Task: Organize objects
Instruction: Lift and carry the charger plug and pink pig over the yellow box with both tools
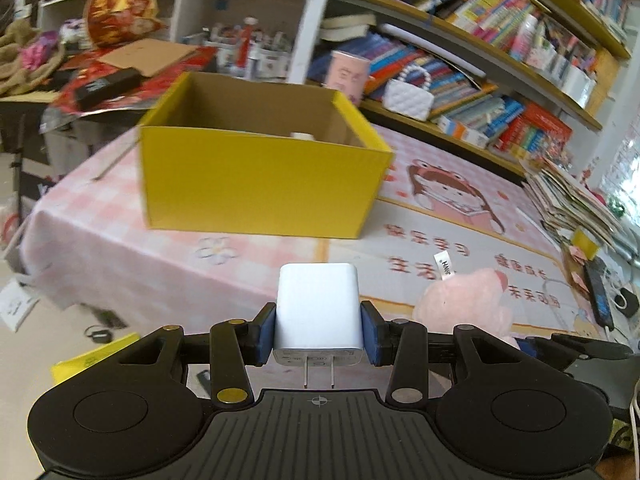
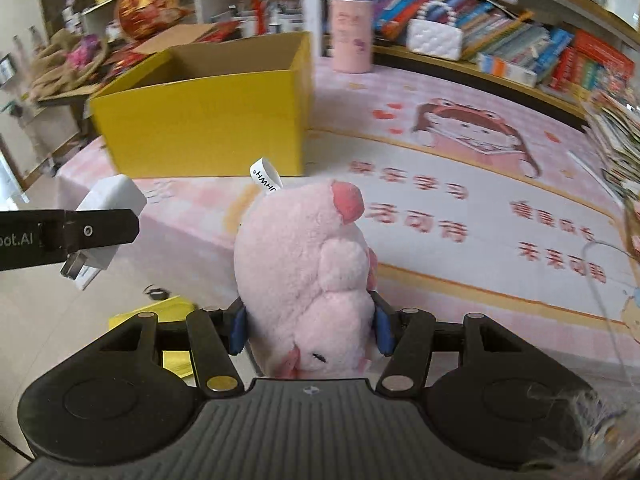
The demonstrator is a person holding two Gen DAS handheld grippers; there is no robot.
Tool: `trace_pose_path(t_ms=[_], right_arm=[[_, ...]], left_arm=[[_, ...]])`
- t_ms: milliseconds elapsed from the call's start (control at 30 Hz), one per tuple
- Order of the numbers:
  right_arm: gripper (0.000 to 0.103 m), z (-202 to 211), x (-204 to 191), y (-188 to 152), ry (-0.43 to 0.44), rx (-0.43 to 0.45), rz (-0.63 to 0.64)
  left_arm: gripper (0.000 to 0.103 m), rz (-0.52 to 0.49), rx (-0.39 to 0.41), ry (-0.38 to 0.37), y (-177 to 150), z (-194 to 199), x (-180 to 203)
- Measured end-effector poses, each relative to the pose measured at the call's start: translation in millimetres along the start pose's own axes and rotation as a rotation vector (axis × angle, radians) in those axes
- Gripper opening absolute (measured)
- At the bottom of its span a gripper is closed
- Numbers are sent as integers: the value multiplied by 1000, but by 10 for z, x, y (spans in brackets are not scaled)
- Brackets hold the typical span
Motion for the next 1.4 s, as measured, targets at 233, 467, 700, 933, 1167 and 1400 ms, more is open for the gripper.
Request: trace_pose_path(t_ms=[233,467,700,933,1167,1400], right_arm=[[55,44,-457,-1,38,10,75],[55,107,-692,34,38,32,109],[55,149,-780,131,37,53,125],[55,148,-805,187,42,64,145],[55,80,-774,305,56,71,139],[55,122,-718,709,80,159,143]], left_arm=[[41,48,38,31,-68,268,-314],[41,77,78,40,-64,444,-514],[41,83,111,41,-15,548,-592],[41,97,127,51,45,554,-651],[41,89,135,72,152,498,-659],[41,73,181,86,461,482,-633]])
Point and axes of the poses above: each gripper's, at about its wrist camera, not at the fingertips, and z roughly against the way its jaws point, x to its right, y to its top, the point moved 10 cm from there along -z, roughly the way its jaws point, and after that the axes turned 8 degrees about -x, right-handed, at the moved point
